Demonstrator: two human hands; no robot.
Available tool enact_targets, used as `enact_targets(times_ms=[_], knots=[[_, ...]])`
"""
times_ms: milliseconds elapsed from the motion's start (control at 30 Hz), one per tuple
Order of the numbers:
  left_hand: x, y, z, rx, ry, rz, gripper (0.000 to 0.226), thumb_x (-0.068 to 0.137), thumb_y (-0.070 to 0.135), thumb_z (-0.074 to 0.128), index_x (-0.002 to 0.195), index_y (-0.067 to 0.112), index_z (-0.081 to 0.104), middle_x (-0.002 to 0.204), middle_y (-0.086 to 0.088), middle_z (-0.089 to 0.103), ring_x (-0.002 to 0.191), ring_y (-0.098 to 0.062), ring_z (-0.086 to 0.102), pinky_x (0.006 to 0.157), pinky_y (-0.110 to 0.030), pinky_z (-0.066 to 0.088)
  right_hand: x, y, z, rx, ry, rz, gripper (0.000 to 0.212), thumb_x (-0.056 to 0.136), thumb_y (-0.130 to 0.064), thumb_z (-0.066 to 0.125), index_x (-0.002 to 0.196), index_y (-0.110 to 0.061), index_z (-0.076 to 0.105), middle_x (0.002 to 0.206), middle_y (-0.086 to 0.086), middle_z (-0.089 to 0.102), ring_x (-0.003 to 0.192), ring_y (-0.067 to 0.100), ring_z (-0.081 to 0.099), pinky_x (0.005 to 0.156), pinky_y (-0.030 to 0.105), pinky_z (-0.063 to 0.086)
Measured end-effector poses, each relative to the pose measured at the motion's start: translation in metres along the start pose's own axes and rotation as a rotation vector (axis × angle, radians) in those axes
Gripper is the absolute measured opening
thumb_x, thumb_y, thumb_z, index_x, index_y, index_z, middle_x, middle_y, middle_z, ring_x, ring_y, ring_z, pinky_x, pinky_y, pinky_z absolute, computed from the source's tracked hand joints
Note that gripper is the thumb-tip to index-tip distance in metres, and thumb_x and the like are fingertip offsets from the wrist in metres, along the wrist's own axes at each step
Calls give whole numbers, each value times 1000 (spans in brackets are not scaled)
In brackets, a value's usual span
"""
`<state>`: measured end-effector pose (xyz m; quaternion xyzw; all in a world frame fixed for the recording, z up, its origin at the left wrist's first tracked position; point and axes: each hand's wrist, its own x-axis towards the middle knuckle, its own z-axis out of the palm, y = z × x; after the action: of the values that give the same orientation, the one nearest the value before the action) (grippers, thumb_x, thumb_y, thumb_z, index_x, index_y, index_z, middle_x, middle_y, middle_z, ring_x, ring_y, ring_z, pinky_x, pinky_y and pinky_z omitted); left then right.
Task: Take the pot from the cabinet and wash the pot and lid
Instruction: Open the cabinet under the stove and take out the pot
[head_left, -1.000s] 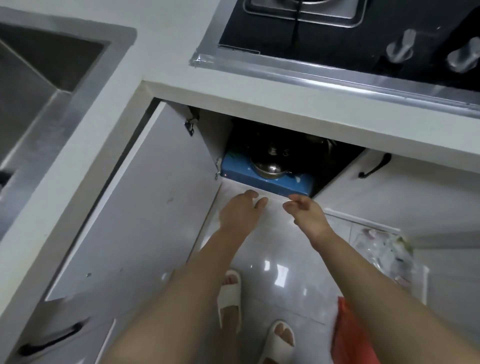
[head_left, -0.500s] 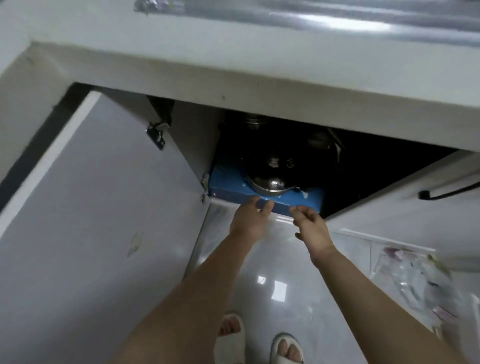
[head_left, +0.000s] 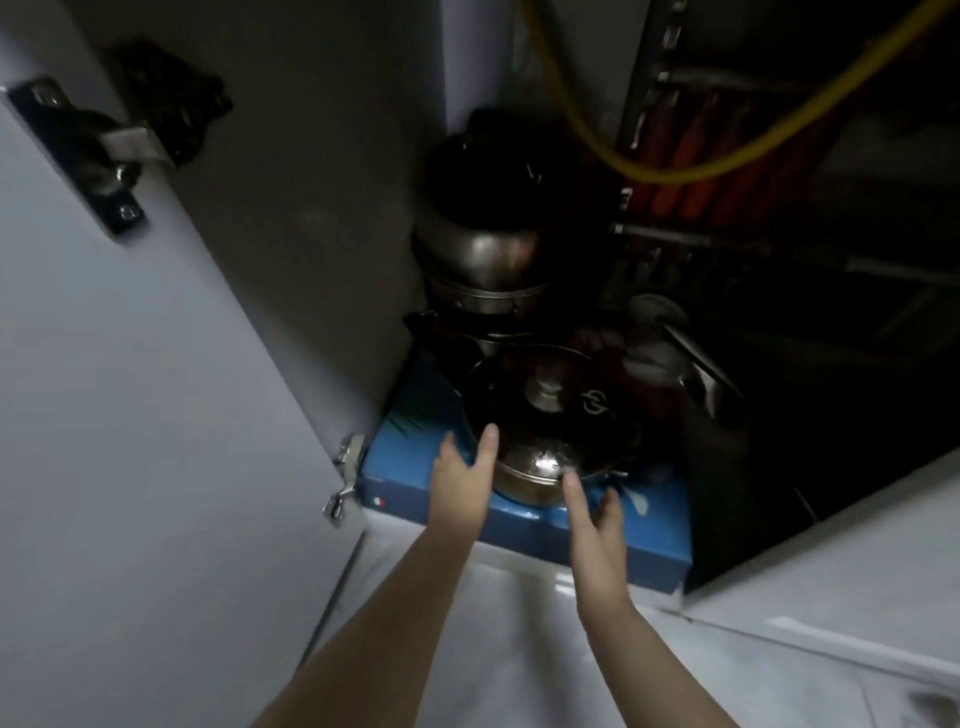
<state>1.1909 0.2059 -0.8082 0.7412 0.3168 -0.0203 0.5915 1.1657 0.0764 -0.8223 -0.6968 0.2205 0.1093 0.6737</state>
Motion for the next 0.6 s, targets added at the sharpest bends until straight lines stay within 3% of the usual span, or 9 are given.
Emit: enact_targets(times_ms=[167,300,433,600], knots=[[38,-2,12,-188,-59,7,73,90,57,43,147,14,28,151,-7,36,139,-25,34,109,-31,27,34,11,19,140,51,-105,101,69,-70,56,148,-30,9,158,-5,16,144,17,17,119,42,15],[54,-3,15,-459,-138,-26,67,87,47,57,144,19,34,142,-6,48,125,-23,50,98,-29,40,43,15,21,209,36,-184,99,68,-65,61,147,-37,8,156,-10,18,142,14,20,118,40,17],[60,2,11,-616,-225,29,60,88,30,61,142,29,35,129,1,58,102,-10,58,71,-23,46,41,13,18,273,2,-208,97,66,-58,67,146,-42,14,153,-12,26,140,12,25,115,37,20],[55,-1,12,-723,-242,76,51,86,20,63,134,26,48,118,1,67,102,-13,65,68,-24,51,39,12,14,309,-8,-214,99,57,-57,71,142,-47,22,146,-9,39,135,17,35,114,41,26]])
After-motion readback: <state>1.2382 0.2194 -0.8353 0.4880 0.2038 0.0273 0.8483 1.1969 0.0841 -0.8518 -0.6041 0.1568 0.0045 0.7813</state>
